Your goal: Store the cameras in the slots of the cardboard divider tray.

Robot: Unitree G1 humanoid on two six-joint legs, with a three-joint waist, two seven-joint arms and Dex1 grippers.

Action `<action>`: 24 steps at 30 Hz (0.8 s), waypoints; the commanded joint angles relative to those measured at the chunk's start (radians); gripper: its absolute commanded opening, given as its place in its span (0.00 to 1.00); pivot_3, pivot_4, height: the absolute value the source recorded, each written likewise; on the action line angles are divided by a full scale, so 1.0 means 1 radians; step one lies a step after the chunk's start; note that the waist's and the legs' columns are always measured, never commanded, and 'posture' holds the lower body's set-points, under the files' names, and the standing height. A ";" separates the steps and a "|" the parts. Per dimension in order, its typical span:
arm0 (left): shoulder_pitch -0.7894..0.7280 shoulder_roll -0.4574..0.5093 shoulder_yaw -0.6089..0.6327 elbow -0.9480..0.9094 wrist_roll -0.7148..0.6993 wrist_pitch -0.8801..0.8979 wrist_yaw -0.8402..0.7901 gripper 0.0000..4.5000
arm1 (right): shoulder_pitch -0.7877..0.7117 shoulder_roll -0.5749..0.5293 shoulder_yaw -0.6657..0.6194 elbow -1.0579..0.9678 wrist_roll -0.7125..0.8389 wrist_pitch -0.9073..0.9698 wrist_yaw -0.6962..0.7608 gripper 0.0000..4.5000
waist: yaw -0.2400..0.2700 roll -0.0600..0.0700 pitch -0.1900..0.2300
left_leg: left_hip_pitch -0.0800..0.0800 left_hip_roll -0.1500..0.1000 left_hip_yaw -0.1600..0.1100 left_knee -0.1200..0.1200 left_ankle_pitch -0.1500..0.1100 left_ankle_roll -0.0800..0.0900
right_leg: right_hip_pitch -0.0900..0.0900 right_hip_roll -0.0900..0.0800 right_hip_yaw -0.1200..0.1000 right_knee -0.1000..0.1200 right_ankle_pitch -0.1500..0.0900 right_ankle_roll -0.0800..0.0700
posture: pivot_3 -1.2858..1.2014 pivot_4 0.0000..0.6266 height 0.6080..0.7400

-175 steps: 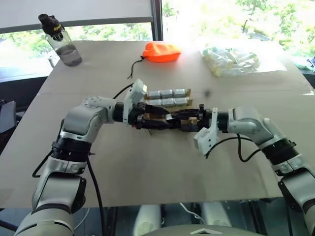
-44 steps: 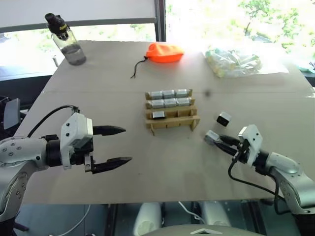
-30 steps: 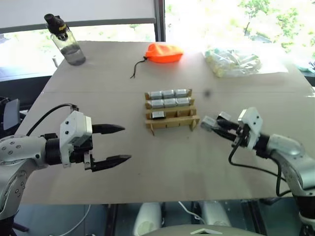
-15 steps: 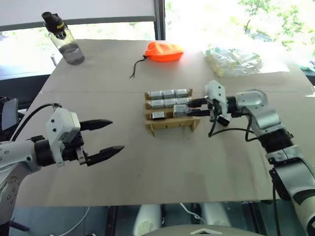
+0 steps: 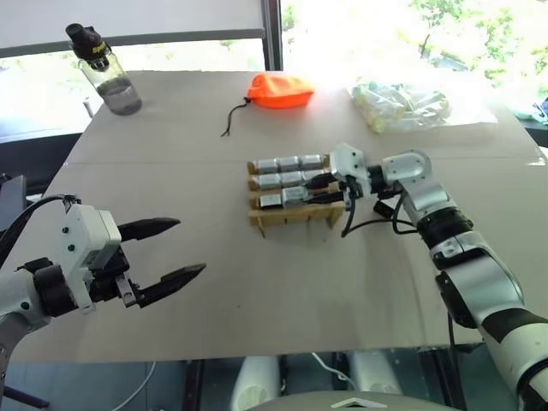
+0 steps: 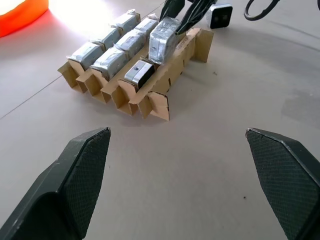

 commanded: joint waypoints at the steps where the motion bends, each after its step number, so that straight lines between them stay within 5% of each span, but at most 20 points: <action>1: -0.003 0.005 0.029 -0.022 -0.016 -0.006 0.008 1.00 | -0.042 0.007 -0.023 0.068 -0.031 -0.075 -0.033 0.13 | 0.000 0.000 0.000 | 0.000 0.000 0.000 0.000 0.000 0.000 | 0.000 0.000 0.000 0.000 0.000 0.000 | 0.52 0.24 1.00; 10: -0.021 0.014 0.009 -0.009 -0.009 -0.013 0.009 1.00 | -0.048 0.022 -0.029 0.133 -0.036 -0.035 0.039 0.13 | 0.001 0.001 0.000 | 0.000 0.000 0.000 0.000 0.000 0.000 | 0.000 -0.001 0.000 0.000 0.000 0.000 | 0.52 0.24 1.00; 11: -0.024 0.015 0.006 -0.007 -0.008 -0.014 0.009 1.00 | -0.047 0.023 -0.032 0.132 -0.037 -0.033 0.040 0.31 | 0.001 0.001 0.000 | 0.000 0.000 -0.001 0.000 0.000 0.000 | 0.000 -0.001 0.000 0.000 0.000 0.000 | 0.52 0.24 1.00; 18: -0.049 0.016 -0.025 0.008 0.005 -0.028 0.009 1.00 | -0.060 0.023 -0.102 0.095 -0.001 0.015 -0.012 0.97 | -0.001 0.001 0.001 | -0.001 0.000 -0.001 -0.001 0.000 0.000 | 0.000 -0.002 0.000 -0.001 0.000 0.000 | 0.52 0.24 1.00; 24: -0.078 0.017 -0.068 0.021 0.002 -0.038 0.007 1.00 | 0.044 -0.075 -0.183 -0.246 0.109 0.242 -0.015 0.99 | 0.005 0.002 0.001 | -0.002 0.000 -0.003 -0.001 0.000 -0.001 | 0.000 -0.002 0.000 -0.001 0.000 0.000 | 0.52 0.24 1.00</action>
